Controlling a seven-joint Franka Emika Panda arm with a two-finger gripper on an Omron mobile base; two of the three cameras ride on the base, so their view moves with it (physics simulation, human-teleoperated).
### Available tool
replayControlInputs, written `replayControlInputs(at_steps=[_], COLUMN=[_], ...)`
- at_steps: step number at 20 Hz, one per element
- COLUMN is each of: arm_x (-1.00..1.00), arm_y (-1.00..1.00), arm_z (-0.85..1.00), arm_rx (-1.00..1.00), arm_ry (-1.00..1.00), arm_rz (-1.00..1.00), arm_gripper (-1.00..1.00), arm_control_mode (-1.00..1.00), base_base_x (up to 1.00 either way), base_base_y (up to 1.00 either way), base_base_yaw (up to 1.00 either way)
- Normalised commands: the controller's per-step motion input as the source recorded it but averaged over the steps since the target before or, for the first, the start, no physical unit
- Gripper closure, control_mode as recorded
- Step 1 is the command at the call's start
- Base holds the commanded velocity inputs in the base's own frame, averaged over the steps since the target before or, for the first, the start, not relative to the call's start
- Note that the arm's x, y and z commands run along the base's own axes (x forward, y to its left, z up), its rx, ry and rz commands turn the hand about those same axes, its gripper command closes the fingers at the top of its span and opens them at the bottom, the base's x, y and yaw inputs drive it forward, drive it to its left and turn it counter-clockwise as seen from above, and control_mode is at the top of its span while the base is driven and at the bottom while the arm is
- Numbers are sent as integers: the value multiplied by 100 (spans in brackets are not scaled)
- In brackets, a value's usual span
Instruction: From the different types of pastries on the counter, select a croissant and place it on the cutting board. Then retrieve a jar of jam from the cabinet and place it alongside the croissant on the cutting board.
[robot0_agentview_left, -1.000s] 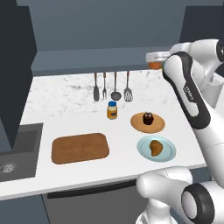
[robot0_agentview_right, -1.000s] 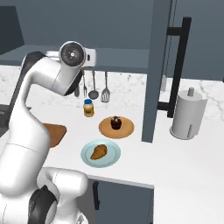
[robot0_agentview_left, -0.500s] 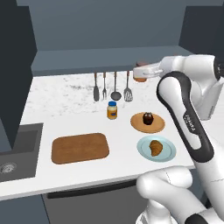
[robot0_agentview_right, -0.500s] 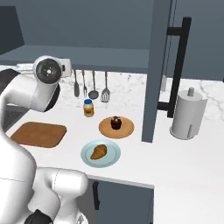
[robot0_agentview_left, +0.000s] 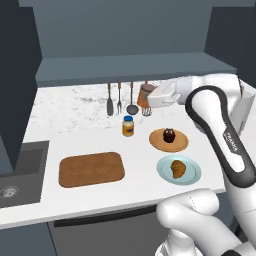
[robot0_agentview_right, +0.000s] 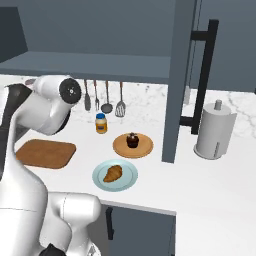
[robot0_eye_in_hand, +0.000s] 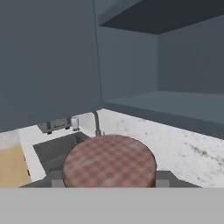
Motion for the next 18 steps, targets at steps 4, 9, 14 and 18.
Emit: replayControlInputs(at_steps=[4, 9, 14, 18], arm_x=[-4, -22, -31, -26], arm_y=[38, 48, 19, 0], arm_z=[-29, -28, -23, -16], arm_rx=[-2, -8, -21, -21], arm_ry=[-1, -5, -10, -9], arm_rz=[36, 29, 9, 0], arm_gripper=[100, 100, 100, 100], arm_control_mode=[-100, -100, -100, -100], base_base_x=[0, 0, 0, 0], base_base_y=[0, 0, 0, 0], base_base_yaw=[0, 0, 0, 0])
